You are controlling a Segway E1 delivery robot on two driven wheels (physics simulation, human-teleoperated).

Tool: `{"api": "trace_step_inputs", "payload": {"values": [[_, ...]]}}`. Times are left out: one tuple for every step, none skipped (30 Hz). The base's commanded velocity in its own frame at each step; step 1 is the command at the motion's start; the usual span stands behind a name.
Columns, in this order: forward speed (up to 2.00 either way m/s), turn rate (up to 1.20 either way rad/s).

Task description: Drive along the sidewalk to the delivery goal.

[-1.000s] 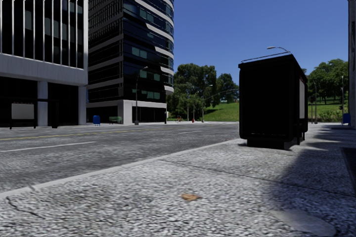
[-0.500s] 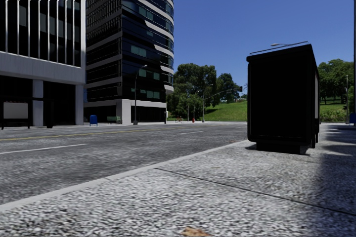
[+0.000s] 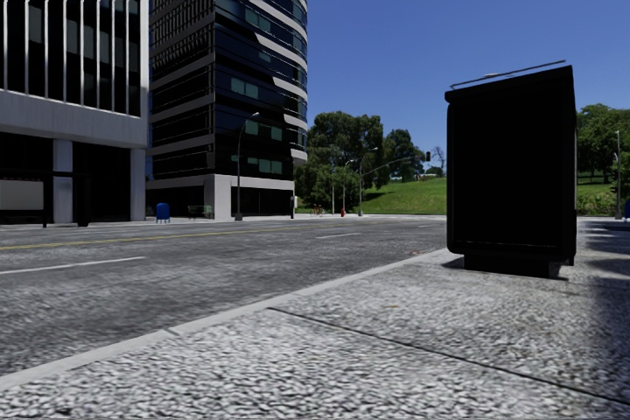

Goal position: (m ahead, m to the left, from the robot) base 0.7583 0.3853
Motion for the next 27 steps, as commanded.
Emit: {"api": "trace_step_inputs", "payload": {"values": [[0.28,0.0],[0.27,0.0],[0.18,0.0],[0.01,0.0],[0.0,0.0],[0.0,0.0],[0.0,0.0],[0.0,0.0],[0.0,0.0],[0.0,0.0],[0.0,0.0],[0.0,0.0],[0.0,0.0],[0.0,0.0],[0.0,0.0],[0.0,0.0],[0.0,0.0],[0.0,0.0],[0.0,0.0],[0.0,0.0],[0.0,0.0],[0.0,0.0],[0.0,0.0],[0.0,0.0],[0.0,0.0],[0.0,0.0],[0.0,0.0]]}}
